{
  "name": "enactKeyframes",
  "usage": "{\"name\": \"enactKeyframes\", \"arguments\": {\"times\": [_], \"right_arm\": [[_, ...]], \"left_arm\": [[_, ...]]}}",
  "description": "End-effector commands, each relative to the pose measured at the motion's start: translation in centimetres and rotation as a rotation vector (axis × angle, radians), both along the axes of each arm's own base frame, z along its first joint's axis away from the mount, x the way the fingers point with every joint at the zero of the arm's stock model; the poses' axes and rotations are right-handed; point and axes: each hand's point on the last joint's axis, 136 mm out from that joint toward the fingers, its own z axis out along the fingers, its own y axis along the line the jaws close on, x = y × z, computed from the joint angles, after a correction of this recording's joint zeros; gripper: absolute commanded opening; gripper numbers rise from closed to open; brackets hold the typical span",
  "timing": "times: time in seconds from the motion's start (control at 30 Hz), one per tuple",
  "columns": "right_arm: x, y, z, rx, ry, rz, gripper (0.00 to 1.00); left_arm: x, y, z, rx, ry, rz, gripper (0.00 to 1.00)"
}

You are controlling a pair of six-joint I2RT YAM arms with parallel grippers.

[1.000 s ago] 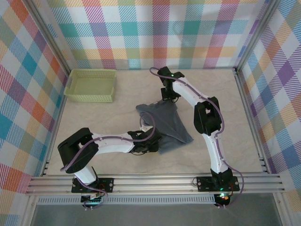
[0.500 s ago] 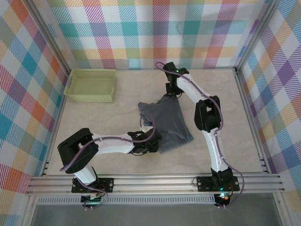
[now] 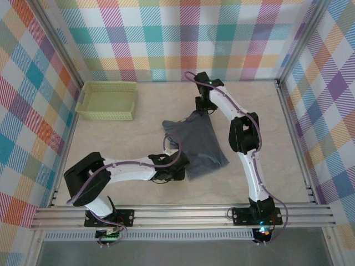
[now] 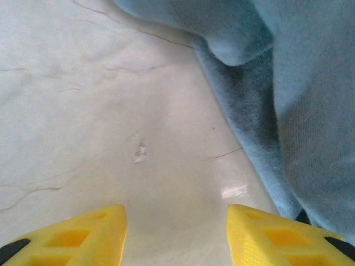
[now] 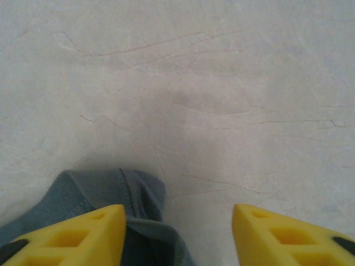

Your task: Fold the inside-out t-shirt

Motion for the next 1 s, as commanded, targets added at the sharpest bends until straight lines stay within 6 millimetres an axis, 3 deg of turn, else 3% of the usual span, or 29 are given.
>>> {"name": "enactKeyframes", "arguments": {"times": [0.0,0.17,0.3,0.47,0.67,0.97], "right_arm": [[-1.4,-1.5,4.3,0.101,-0.020,-0.027,0.61],[-4.2,-1.7,4.2,0.337,0.001,-0.031,0.75],[-6.1,-1.6,3.4,0.450,0.007,-0.016,0.85],[-7.4,-1.7,2.0,0.494,0.028,-0.017,0.91],[-7.8,-1.1,-0.4,0.523,0.076,-0.017,0.93],[-8.3,-0.4,-3.9,0.508,0.155,-0.022,0.93]], "left_arm": [[2.0,1.2,3.6,-0.093,-0.015,0.047,0.56],[7.5,0.7,6.7,-0.289,-0.020,0.143,0.64],[11.6,0.6,6.6,-0.342,-0.006,0.214,0.67],[14.9,-0.3,5.2,-0.369,0.030,0.274,0.68],[16.9,0.3,1.6,-0.345,0.091,0.366,0.68],[18.9,-1.3,-0.1,-0.335,0.106,0.328,0.54]]}}
